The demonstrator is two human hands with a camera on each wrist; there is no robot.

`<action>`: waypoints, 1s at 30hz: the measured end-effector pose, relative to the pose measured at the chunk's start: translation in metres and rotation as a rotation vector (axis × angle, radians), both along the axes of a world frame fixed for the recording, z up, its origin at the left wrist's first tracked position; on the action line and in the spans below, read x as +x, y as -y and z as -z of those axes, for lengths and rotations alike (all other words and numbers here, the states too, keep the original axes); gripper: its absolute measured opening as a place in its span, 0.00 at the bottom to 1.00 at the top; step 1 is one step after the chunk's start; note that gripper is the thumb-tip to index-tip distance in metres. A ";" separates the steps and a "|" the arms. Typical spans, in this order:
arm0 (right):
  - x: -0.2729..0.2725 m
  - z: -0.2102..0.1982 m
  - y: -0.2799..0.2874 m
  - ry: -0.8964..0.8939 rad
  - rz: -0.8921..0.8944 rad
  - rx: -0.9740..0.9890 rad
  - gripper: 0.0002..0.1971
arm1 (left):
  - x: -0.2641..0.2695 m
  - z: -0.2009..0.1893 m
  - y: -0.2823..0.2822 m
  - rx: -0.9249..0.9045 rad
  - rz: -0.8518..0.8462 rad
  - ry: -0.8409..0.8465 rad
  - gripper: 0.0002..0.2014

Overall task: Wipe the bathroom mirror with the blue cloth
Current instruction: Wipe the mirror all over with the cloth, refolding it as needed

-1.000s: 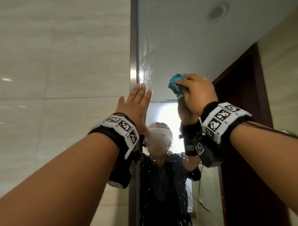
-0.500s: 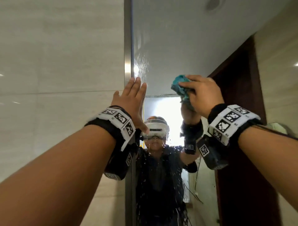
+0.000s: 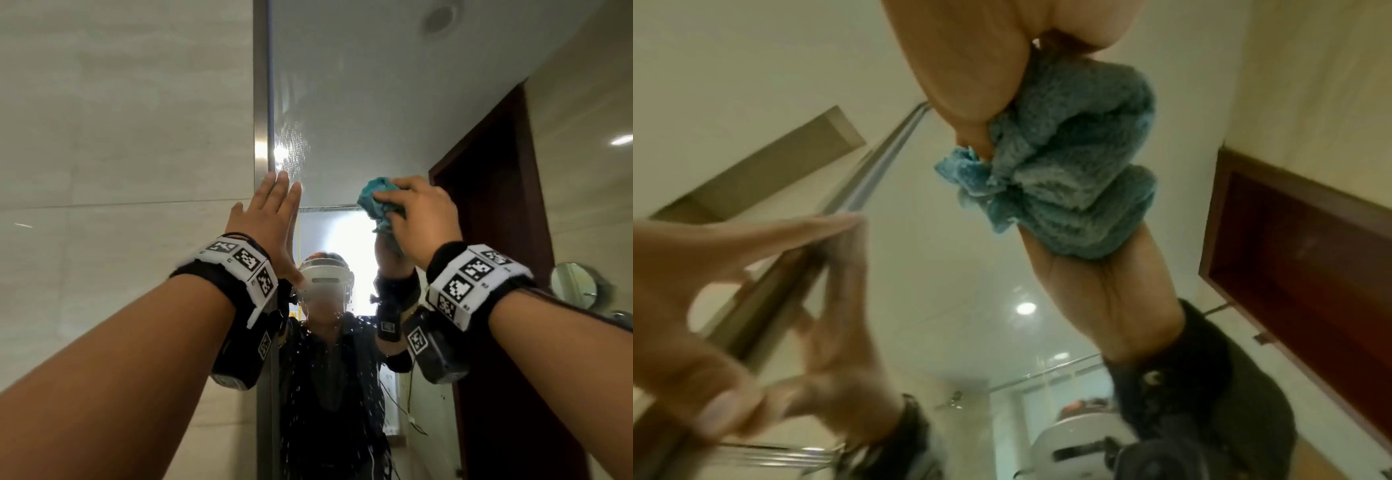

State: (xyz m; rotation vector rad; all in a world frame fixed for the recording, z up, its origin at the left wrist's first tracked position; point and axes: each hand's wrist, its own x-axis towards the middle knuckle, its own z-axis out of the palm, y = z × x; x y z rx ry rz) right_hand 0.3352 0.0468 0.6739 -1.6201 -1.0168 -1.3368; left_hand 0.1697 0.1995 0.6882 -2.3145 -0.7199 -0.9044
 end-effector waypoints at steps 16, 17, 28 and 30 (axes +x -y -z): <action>-0.031 0.020 -0.029 0.056 0.009 -0.149 0.18 | -0.022 0.052 -0.007 -0.003 0.088 -0.019 0.71; -0.040 0.028 -0.035 0.110 0.007 -0.204 0.17 | -0.022 0.059 -0.010 0.002 0.098 -0.023 0.71; -0.043 -0.003 -0.047 0.246 0.060 -0.271 0.15 | -0.018 0.064 -0.016 0.042 0.038 -0.021 0.71; -0.045 0.004 -0.052 0.246 0.072 -0.252 0.15 | -0.019 0.064 -0.015 0.039 0.043 -0.024 0.72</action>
